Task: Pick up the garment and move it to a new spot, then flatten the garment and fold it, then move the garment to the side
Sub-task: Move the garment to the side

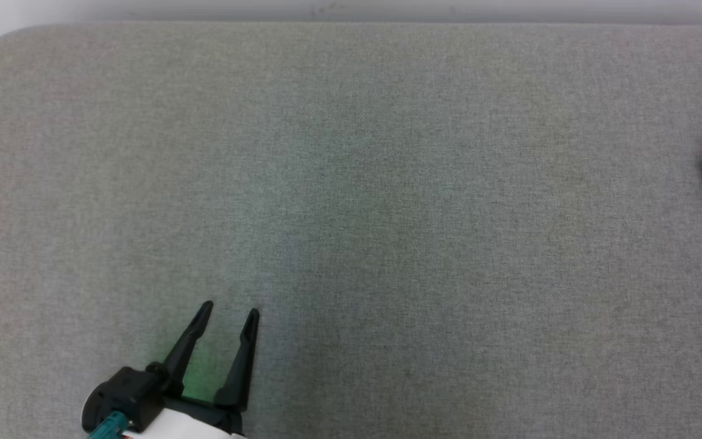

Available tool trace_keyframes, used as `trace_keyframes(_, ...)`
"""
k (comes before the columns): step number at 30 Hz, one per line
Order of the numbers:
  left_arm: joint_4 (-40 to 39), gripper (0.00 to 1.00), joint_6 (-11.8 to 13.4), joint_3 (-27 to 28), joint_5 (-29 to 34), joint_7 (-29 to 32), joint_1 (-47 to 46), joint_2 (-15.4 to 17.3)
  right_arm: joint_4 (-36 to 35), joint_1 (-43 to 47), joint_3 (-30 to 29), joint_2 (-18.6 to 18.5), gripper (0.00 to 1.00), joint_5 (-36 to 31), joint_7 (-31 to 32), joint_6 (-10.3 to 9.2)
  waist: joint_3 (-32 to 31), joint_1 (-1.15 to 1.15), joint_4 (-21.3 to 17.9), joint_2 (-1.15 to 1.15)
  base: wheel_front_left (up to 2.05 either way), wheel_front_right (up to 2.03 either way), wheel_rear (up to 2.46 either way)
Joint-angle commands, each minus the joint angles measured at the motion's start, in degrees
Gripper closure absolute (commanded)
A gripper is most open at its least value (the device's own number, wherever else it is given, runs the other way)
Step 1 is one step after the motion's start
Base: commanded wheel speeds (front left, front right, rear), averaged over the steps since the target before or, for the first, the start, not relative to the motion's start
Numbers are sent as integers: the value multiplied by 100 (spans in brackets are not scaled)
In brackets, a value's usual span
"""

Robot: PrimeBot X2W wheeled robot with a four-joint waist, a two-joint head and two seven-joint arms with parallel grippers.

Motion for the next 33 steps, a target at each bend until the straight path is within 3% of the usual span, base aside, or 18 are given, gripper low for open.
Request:
trace_keyframes(1,31,0,8,32,41,-7,7,6,18,151,-220,130,0,-368,-178,1,-57,-1,-11,-1,0,0,0)
trace_keyframes(6,53,0,8,89,60,-7,117,-65,-243,507,-416,390,0,-868,-440,0,-271,-1,-12,-1,0,0,0)
trace_keyframes(18,84,0,8,527,218,-7,630,-392,-1668,2264,-71,868,0,-900,-1467,0,-1332,-1,63,-1,0,0,0)
trace_keyframes(25,60,0,72,900,440,-7,1008,-569,-2749,3591,175,1510,0,-1135,-2108,-1,-1912,-1,2,-1,0,0,0)
trace_keyframes(33,96,0,136,1086,607,-7,1339,-630,-3224,4765,551,2462,0,-1569,-2583,-1,-2305,-1,-165,-1,0,0,0)
